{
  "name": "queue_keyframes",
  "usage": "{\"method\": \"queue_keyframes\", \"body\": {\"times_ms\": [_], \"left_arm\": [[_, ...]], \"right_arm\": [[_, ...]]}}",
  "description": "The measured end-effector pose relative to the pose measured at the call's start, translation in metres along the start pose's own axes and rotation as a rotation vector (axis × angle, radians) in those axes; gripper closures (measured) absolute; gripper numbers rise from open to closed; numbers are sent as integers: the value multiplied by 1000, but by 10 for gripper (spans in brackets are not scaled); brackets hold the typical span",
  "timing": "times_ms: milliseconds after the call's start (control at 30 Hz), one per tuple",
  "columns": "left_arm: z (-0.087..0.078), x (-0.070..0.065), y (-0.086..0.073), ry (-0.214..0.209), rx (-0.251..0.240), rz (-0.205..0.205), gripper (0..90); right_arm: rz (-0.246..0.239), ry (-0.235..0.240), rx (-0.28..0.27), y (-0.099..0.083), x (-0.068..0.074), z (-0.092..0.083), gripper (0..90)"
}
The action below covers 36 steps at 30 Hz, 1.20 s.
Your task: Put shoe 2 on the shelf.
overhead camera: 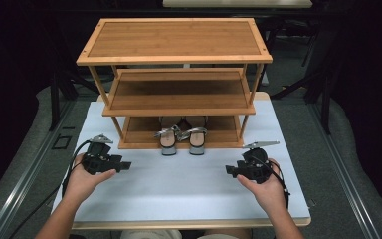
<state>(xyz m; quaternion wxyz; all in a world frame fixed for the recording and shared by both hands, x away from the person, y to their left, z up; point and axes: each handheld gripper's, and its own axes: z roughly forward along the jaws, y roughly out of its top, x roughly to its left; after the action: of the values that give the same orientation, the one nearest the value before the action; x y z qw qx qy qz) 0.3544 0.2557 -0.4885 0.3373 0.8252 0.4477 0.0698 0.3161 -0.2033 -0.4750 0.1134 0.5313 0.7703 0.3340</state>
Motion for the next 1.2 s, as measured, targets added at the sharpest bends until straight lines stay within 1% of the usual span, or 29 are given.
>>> {"method": "queue_keyframes", "body": {"times_ms": [33, 67, 100, 133, 167, 233, 267, 300, 333, 367, 400, 433, 467, 500, 533, 567, 600, 633, 667, 700, 733, 767, 867, 900, 933, 1000, 1033, 1067, 1200], "left_arm": [[1, 0, -3, 1, -3, -8, 477], [3, 1, -7, -3, -5, -17, 477], [5, 2, -10, -7, -6, -25, 477], [7, 3, -14, -7, -6, -31, 477], [9, 3, -17, -8, -7, -38, 478], [16, 4, -24, -7, -15, -52, 479], [18, 3, -26, -5, -19, -53, 479], [20, 2, -28, -2, -23, -55, 480], [24, 0, -31, 5, -19, -41, 480], [26, -1, -32, 7, -15, -36, 480], [29, -3, -33, 7, -5, -26, 480], [31, -4, -34, 4, 5, -17, 480], [34, -5, -35, 6, 7, -10, 479], [35, -5, -36, 9, 11, -7, 480], [37, -6, -37, 8, 11, -14, 480], [38, -6, -38, 7, 8, -13, 480], [38, -6, -39, 8, 3, -11, 480], [39, -6, -41, 13, -5, -7, 478], [39, -6, -43, 21, -17, -3, 478], [39, -6, -44, 30, -26, -1, 477], [40, -6, -45, 28, -31, -6, 477], [40, -6, -47, 32, -30, -6, 477], [41, -5, -49, 39, -27, -8, 475], [41, -4, -50, 40, -29, -12, 471], [42, -3, -50, 40, -28, -12, 467], [43, -3, -51, 42, -42, -17, 459], [43, -3, -51, 40, -43, -14, 454], [43, -3, -51, 40, -43, -12, 451], [43, -2, -52, 41, -52, -22, 447]], "right_arm": [[3, -12, -4, -4, -1, 0, 487], [7, 76, 6, -6, -6, -2, 487], [17, 10, -5, -10, -4, -1, 487], [19, 116, 5, -13, -10, -2, 487], [25, -3, -16, -16, -7, -1, 487], [34, 86, -8, -22, -13, -2, 487], [47, -60, -35, -26, -10, 0, 487], [51, -32, -36, -29, -11, 0, 487], [56, 90, -19, -32, -16, -2, 487], [62, -16, -35, -36, -13, 1, 487], [65, -59, -42, -39, -12, 2, 487], [61, -15, -45, -42, -14, 3, 487], [60, -49, -55, -45, -14, 5, 487], [62, -4, -49, -49, -17, 6, 487], [66, -91, -61, -51, -14, 8, 487], [69, -74, -69, -55, -16, 10, 487], [72, -103, -76, -58, -15, 11, 488], [65, -57, -84, -61, -18, 11, 491], [68, -137, -112, -65, -16, 11, 494], [65, -131, -142, -68, -19, 10, 493], [71, -86, -150, -70, -22, 8, 493], [96, -144, -170, -72, -23, 7, 493], [128, -150, -178, -77, -30, 6, 491], [130, -124, -177, -80, -33, 7, 491], [134, -153, -166, -82, -34, 8, 491], [139, -126, -156, -86, -36, 9, 490], [149, -175, -168, -87, -35, 11, 490], [152, -153, -164, -88, -35, 11, 489], [124, -142, -161, -87, -30, 15, 484]]}}
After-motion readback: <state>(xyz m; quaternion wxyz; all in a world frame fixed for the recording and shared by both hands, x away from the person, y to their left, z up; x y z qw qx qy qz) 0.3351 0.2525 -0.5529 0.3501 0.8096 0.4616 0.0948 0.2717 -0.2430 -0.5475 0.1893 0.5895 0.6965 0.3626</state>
